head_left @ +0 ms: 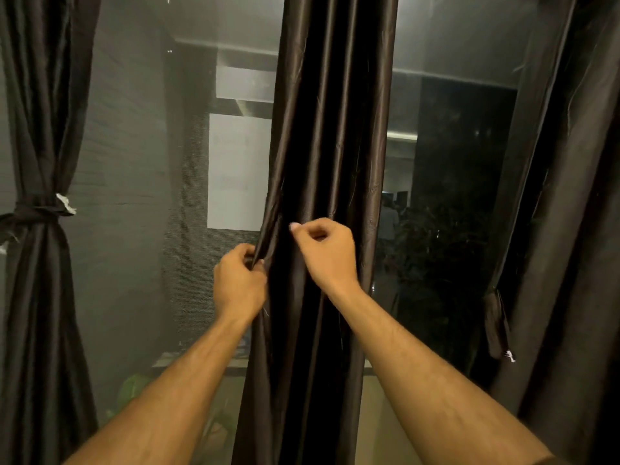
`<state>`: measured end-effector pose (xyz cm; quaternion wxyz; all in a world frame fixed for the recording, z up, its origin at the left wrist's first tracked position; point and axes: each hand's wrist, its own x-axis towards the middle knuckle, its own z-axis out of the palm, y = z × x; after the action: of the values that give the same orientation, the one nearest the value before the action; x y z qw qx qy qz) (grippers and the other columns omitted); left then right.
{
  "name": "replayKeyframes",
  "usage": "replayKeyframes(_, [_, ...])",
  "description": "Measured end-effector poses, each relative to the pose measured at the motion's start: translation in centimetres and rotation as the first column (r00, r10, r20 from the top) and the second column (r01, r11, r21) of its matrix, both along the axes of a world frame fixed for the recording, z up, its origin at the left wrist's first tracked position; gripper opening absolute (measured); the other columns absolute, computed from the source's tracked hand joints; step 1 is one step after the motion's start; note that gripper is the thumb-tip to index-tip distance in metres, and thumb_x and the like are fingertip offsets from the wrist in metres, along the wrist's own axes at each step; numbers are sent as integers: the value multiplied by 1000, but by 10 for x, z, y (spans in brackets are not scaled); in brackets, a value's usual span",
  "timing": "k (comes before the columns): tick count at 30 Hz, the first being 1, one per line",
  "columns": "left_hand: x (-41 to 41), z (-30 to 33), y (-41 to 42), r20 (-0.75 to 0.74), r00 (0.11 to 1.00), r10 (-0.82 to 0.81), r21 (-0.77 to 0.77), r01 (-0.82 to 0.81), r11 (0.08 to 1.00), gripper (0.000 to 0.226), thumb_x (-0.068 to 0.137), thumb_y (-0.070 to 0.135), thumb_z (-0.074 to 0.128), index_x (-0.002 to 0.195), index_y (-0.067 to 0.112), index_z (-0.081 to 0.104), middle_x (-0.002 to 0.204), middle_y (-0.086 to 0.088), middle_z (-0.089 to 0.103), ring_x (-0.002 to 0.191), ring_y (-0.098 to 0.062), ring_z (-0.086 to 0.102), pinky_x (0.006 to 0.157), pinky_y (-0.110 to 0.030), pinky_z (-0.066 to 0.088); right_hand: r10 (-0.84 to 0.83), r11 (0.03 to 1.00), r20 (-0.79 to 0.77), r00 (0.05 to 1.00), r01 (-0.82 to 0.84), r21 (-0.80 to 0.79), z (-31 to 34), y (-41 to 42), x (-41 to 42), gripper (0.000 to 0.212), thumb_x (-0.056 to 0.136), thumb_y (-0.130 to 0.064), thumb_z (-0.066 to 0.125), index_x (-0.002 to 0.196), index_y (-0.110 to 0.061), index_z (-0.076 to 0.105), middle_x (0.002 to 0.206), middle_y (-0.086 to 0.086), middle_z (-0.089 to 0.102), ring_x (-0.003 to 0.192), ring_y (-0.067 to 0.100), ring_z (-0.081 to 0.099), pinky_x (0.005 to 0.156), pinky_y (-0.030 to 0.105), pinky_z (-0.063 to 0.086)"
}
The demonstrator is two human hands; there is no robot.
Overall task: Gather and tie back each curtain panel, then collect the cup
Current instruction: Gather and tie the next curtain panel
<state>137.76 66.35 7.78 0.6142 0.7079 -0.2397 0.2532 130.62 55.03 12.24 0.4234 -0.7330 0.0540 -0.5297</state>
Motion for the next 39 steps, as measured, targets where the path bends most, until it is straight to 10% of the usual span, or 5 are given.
replayKeyframes(6, [5,-4,8,13,1000,23,74,-24,997,30,100,6,50,80,23,63,66,8,63,54,-4,58,43,-23,37,-312,950,-254,915,299,-87,-11,-10,10,58,84,-51,78,129,-22,55,117,-9,56,96,8,56,78,28,44])
replayKeyframes(12, [-2,-6,6,35,998,-51,47,50,998,39,99,2,46,75,30,60,58,10,59,47,3,56,38,-11,35,-186,982,-185,965,178,-63,-19,-5,10,29,93,-25,72,68,-28,58,63,-10,65,57,3,62,56,23,50])
replayKeyframes(23, [-23,-9,-2,-5,953,-302,164,298,940,11,93,22,62,99,23,71,76,0,74,69,-19,70,63,-45,58,115,987,-221,968,-136,-85,-9,19,-14,13,96,-18,69,96,-11,80,89,-3,77,88,10,72,87,36,60])
replayKeyframes(31, [-15,-13,-3,-5,967,-256,145,254,956,27,100,11,52,95,29,71,78,8,75,65,-14,71,60,-37,60,-586,785,167,793,606,-126,-38,-2,-37,69,81,-39,81,137,-21,46,138,-2,45,123,12,44,102,24,40])
replayKeyframes(39, [-26,-10,-16,15,924,-382,206,371,905,13,91,23,58,92,27,69,66,5,70,53,-11,61,51,-33,47,-145,989,-191,971,136,-59,-28,-7,-27,18,98,-20,66,84,-12,75,76,-2,75,77,13,72,75,39,59])
